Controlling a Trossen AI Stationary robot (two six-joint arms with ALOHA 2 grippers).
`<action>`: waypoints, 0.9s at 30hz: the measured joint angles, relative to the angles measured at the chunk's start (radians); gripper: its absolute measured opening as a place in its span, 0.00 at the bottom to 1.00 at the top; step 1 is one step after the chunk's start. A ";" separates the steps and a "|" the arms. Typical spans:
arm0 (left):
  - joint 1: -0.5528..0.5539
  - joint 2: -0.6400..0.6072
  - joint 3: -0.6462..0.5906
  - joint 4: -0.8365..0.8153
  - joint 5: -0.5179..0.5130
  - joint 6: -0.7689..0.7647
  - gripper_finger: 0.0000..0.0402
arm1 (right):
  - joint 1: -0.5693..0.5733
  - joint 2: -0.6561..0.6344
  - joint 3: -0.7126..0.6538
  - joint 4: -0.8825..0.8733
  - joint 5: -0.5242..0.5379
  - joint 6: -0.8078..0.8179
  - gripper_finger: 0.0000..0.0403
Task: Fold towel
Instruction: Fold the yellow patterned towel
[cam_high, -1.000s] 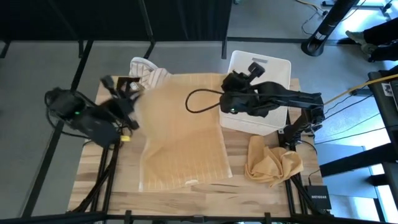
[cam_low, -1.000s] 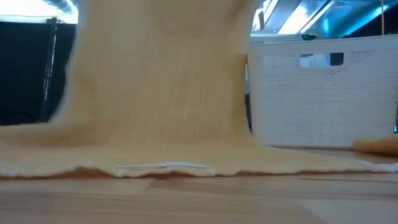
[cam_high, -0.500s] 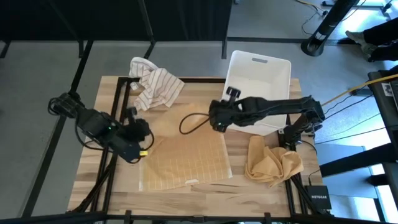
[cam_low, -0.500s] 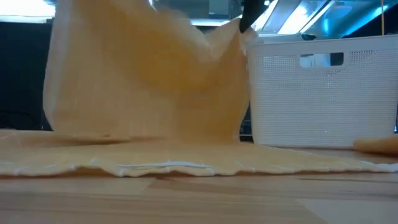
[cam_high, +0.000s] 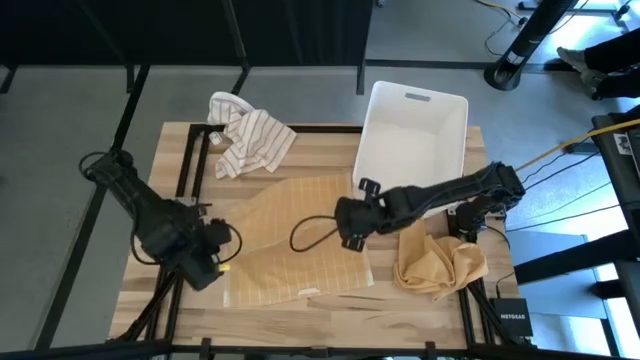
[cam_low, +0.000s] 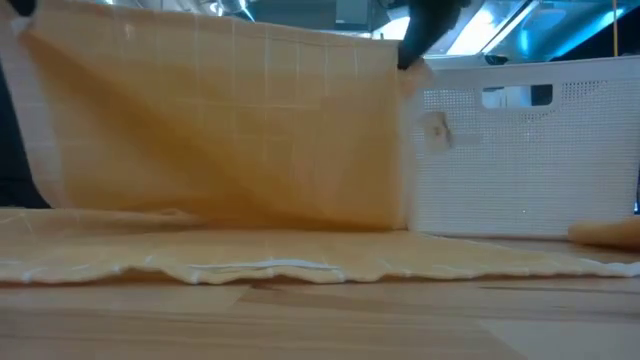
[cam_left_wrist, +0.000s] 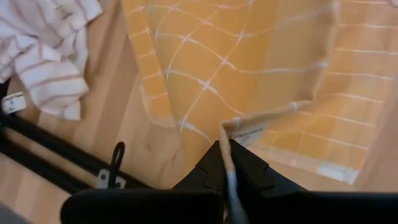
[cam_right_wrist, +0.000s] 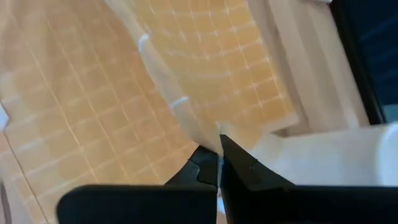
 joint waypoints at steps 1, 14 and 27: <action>-0.019 0.000 0.000 0.020 -0.015 -0.005 0.01 | 0.013 0.000 -0.017 0.001 0.001 0.012 0.01; -0.132 0.004 -0.195 0.461 -0.109 -0.032 0.01 | 0.154 0.001 -0.291 0.171 0.000 0.093 0.01; -0.132 0.005 -0.490 0.863 -0.076 0.020 0.01 | 0.203 0.000 -0.441 0.383 -0.071 0.140 0.01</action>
